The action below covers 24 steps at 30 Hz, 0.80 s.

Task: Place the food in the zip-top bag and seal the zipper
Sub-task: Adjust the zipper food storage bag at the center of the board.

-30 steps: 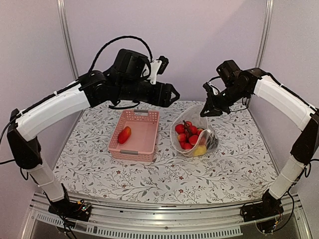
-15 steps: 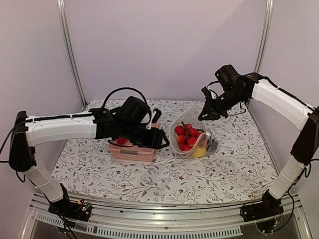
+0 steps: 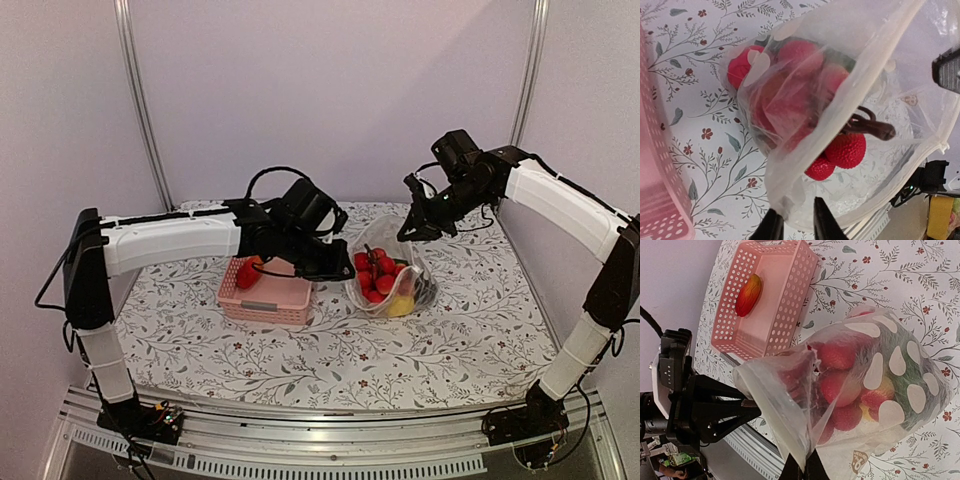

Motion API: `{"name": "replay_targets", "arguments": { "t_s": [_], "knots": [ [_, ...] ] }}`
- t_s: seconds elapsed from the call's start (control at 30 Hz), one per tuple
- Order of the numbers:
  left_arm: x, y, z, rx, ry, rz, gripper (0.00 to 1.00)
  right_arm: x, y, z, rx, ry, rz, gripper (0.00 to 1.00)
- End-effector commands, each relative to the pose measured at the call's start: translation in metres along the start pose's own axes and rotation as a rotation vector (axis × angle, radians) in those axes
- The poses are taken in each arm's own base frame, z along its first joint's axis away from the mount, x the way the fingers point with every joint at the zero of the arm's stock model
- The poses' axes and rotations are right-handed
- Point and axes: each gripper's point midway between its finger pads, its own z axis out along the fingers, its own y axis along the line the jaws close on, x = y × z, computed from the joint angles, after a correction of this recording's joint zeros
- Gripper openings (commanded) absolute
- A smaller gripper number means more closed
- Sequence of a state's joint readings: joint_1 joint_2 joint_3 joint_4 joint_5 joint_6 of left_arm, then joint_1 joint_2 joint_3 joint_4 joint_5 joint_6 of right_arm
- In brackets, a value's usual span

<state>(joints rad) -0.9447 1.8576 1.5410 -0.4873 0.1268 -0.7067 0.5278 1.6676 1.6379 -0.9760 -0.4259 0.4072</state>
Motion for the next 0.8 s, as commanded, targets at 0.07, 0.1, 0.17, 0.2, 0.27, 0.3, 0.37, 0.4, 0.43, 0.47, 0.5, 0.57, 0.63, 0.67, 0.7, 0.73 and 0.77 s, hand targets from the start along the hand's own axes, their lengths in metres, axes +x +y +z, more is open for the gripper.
{"name": "replay_targets", "arguments": {
  "t_s": [0.07, 0.1, 0.17, 0.2, 0.27, 0.3, 0.37, 0.4, 0.43, 0.47, 0.5, 0.57, 0.63, 0.67, 0.7, 0.73, 0.77],
  "knots": [
    [-0.029, -0.006, -0.009, -0.003, -0.037, 0.04, 0.0, -0.003, 0.005, -0.017, 0.001, -0.044, -0.023, 0.0],
    [-0.034, -0.009, -0.012, 0.001, -0.051, 0.056, 0.0, -0.003, 0.003, -0.018, 0.009, -0.045, -0.025, 0.0],
    [-0.046, -0.018, -0.022, 0.014, -0.081, 0.092, 0.0, -0.003, 0.002, -0.02, 0.021, -0.049, -0.028, 0.0],
    [-0.052, -0.025, -0.027, 0.03, -0.097, 0.111, 0.0, -0.003, 0.001, -0.02, 0.027, -0.05, -0.031, 0.0],
    [-0.061, -0.034, -0.038, 0.044, -0.121, 0.132, 0.0, -0.003, -0.001, -0.022, 0.043, -0.051, -0.031, 0.0],
    [-0.067, -0.04, -0.046, 0.054, -0.139, 0.145, 0.0, -0.003, -0.002, -0.023, 0.049, -0.053, -0.033, 0.0],
    [-0.07, -0.045, -0.056, 0.066, -0.152, 0.167, 0.0, -0.003, -0.005, -0.023, 0.061, -0.052, -0.032, 0.0],
    [-0.07, -0.044, -0.06, 0.057, -0.156, 0.17, 0.0, -0.003, -0.006, -0.023, 0.067, -0.054, -0.031, 0.0],
    [-0.069, -0.039, -0.06, 0.039, -0.157, 0.17, 0.0, -0.004, -0.007, -0.024, 0.07, -0.057, -0.027, 0.0],
    [-0.065, -0.03, -0.058, 0.014, -0.15, 0.164, 0.0, -0.005, -0.007, -0.025, 0.069, -0.061, -0.027, 0.0],
    [-0.062, -0.025, -0.056, 0.01, -0.133, 0.145, 0.0, -0.007, -0.006, -0.027, 0.067, -0.068, -0.03, 0.0],
    [-0.06, -0.029, -0.058, 0.032, -0.108, 0.129, 0.0, -0.012, -0.004, -0.032, 0.074, -0.085, -0.035, 0.0],
    [-0.061, -0.017, -0.059, -0.03, -0.136, 0.134, 0.0, -0.015, -0.003, -0.036, 0.083, -0.093, -0.041, 0.0],
    [-0.062, -0.009, -0.059, -0.039, -0.13, 0.109, 0.0, -0.017, -0.001, -0.039, 0.085, -0.096, -0.051, 0.0],
    [-0.066, -0.007, -0.063, -0.032, -0.125, 0.069, 0.0, -0.02, 0.001, -0.041, 0.084, -0.103, -0.058, 0.0],
    [-0.076, -0.014, -0.071, -0.017, -0.148, 0.07, 0.0, -0.024, 0.005, -0.046, 0.081, -0.12, -0.071, 0.0],
    [-0.087, -0.021, -0.082, -0.023, -0.194, 0.086, 0.0, -0.027, 0.007, -0.051, 0.081, -0.133, -0.076, 0.0]
  ]
}}
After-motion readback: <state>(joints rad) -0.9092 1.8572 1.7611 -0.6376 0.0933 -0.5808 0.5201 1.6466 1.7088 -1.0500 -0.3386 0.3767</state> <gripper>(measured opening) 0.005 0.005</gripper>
